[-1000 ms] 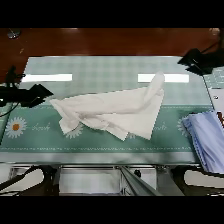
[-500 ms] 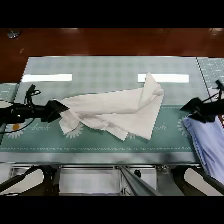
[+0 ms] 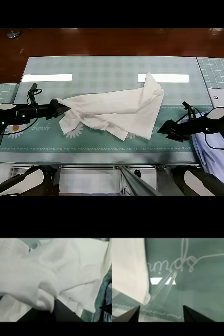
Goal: Fold the shirts.
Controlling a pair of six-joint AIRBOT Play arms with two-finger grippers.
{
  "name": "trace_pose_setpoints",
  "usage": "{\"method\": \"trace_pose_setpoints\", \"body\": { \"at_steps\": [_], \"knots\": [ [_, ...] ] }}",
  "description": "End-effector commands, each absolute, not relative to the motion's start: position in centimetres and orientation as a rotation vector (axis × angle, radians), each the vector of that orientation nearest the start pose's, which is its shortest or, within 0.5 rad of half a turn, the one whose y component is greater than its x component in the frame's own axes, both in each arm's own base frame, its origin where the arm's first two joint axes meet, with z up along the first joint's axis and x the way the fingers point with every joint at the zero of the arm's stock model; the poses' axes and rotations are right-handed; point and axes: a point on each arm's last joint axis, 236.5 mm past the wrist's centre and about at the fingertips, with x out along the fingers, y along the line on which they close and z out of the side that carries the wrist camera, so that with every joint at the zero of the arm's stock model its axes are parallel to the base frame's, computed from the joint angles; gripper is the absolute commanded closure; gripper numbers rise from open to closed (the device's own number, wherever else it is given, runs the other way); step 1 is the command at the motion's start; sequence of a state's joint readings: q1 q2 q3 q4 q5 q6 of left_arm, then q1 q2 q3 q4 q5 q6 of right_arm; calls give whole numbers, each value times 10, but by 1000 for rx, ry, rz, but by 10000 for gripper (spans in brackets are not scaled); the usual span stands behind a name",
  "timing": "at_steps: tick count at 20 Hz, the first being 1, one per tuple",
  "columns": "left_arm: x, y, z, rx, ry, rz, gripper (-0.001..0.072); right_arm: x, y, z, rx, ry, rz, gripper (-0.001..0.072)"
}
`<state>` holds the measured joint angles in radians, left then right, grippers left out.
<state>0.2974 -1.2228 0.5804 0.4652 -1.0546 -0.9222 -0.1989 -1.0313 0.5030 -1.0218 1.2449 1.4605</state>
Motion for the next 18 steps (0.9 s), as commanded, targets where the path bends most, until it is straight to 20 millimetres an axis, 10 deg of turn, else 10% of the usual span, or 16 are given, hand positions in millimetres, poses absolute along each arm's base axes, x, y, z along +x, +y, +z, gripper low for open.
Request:
{"method": "trace_pose_setpoints", "body": {
  "at_steps": [1, 10, 11, 13, 16, 18],
  "knots": [
    [323, -95, -46, -856, 1134, -447, 684, 194, 109, -92, 657, 1674, 216, 92],
    [323, -98, -46, -850, 1135, -455, 684, 257, 169, -96, 661, 1637, 333, 129],
    [323, -100, -46, -847, 1135, -458, 683, 264, 172, -95, 642, 1628, 354, 228],
    [328, -96, -45, -835, 1119, -444, 684, 282, 178, -85, 583, 1578, 422, 690],
    [350, -96, -16, -838, 1044, -482, 684, 325, 169, -49, 462, 1469, 459, 692],
    [378, -98, 42, -814, 922, -568, 684, 368, 152, 4, 378, 1354, 457, 692]
  ]
}}
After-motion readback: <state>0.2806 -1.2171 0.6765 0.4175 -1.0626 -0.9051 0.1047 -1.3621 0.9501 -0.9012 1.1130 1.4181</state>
